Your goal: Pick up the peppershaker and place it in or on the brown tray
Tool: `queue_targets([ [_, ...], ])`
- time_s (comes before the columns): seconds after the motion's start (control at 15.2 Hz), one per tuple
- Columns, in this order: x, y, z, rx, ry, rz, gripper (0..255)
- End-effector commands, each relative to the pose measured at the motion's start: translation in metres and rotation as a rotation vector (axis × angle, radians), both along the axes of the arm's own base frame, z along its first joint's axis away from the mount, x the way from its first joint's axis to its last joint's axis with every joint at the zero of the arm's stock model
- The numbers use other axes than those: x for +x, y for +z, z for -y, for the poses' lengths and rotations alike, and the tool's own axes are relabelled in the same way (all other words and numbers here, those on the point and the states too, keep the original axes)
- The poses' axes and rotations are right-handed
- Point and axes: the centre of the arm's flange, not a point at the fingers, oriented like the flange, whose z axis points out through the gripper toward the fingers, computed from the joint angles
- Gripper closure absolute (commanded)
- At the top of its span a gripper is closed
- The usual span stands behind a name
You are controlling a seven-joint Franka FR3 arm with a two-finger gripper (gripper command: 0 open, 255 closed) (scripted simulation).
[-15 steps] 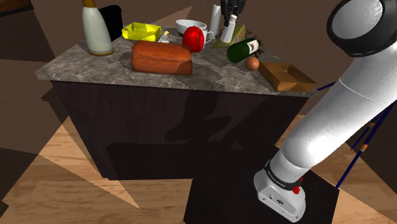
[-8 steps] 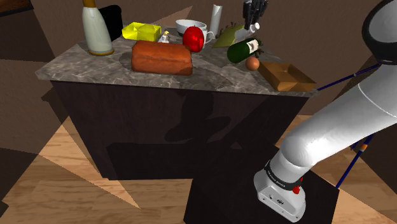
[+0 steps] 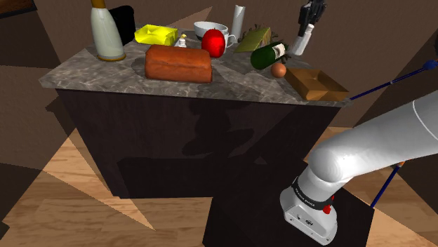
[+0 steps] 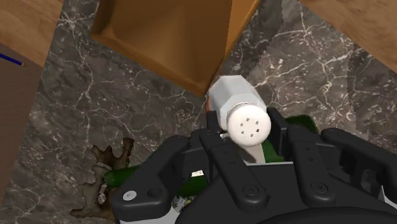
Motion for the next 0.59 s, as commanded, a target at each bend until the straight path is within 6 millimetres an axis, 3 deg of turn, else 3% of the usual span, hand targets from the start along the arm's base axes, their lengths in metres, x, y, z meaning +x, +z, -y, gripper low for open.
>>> queue_targets([
  [0.0, -0.021, 0.0, 0.012, 0.0, 0.001, 0.0, 255],
  [0.46, -0.101, 0.005, 0.063, 0.0, 0.001, 0.0, 255],
  [0.53, -0.101, 0.0, 0.063, 0.0, 0.001, 0.0, 255],
])
